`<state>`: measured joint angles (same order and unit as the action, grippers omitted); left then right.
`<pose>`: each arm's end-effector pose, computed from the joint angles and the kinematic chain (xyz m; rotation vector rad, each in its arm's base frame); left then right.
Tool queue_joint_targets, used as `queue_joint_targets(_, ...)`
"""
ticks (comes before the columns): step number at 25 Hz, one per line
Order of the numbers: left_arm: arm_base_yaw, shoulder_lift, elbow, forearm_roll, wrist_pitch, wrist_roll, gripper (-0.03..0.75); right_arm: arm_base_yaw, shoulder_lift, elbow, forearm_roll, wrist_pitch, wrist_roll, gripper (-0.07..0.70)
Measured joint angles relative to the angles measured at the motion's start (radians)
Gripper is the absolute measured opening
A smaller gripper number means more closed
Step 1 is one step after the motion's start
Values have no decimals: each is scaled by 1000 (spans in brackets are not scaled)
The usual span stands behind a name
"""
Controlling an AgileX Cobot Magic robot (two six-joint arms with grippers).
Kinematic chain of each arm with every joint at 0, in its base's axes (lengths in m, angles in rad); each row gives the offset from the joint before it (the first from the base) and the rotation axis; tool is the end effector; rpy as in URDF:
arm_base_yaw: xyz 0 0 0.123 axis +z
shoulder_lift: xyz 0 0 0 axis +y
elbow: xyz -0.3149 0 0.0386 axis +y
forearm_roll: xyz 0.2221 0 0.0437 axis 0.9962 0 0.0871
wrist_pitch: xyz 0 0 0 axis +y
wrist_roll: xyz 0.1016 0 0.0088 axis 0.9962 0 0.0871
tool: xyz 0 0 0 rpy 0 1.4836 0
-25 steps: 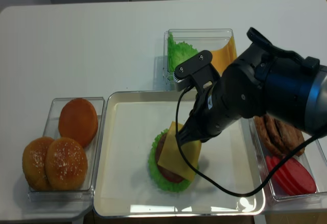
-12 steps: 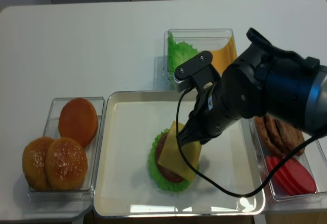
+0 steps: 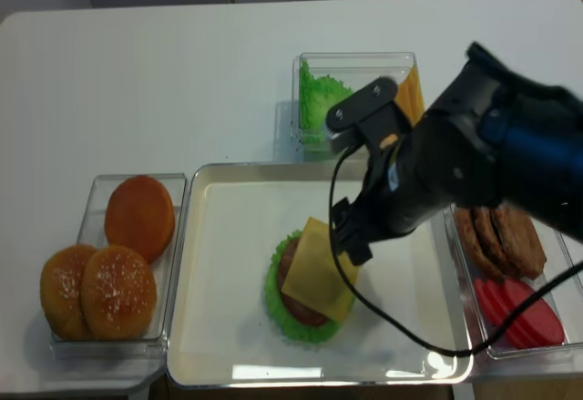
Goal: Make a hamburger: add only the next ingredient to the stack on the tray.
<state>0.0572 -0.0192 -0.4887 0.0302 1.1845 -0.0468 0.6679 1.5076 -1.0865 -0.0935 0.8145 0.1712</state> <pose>-0.0581 -0.0005 0.2450 -0.1161 2.1570 0.0428 0.2249 0.1686 0.2961 -0.7338 2.6193 0.1359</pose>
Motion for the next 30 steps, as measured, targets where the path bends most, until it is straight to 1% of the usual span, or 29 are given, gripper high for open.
queue_joint_targets(1, 0, 0, 0, 0, 0, 0, 411, 0, -22, 0, -26, 17, 6, 692)
queue_joint_targets(3, 0, 0, 0, 0, 0, 0, 411, 0, -62, 0, -65, 69, 16, 674)
queue_joint_targets(6, 0, 0, 0, 0, 0, 0, 411, -26, -124, 0, -79, 127, 33, 600)
queue_joint_targets(10, 0, 0, 0, 0, 0, 0, 411, -123, -214, 0, -76, 189, 37, 488)
queue_joint_targets(13, 0, 0, 0, 0, 0, 0, 411, -208, -277, 0, -76, 246, 34, 440)
queue_joint_targets(17, 0, 0, 0, 0, 0, 0, 411, -311, -362, 17, -73, 314, 21, 424)
queue_joint_targets(21, 0, 0, 0, 0, 0, 0, 411, -380, -493, 118, -63, 345, 20, 424)
queue_joint_targets(23, 0, 0, 0, 0, 0, 0, 411, -392, -587, 176, -44, 357, 20, 424)
queue_joint_targets(25, 0, 0, 0, 0, 0, 0, 411, -399, -683, 216, -7, 386, 22, 424)
queue_joint_targets(28, 0, 0, 0, 0, 0, 0, 411, -399, -837, 258, 27, 426, 22, 424)
queue_joint_targets(30, 0, 0, 0, 0, 0, 0, 411, -399, -939, 274, 31, 442, 22, 424)
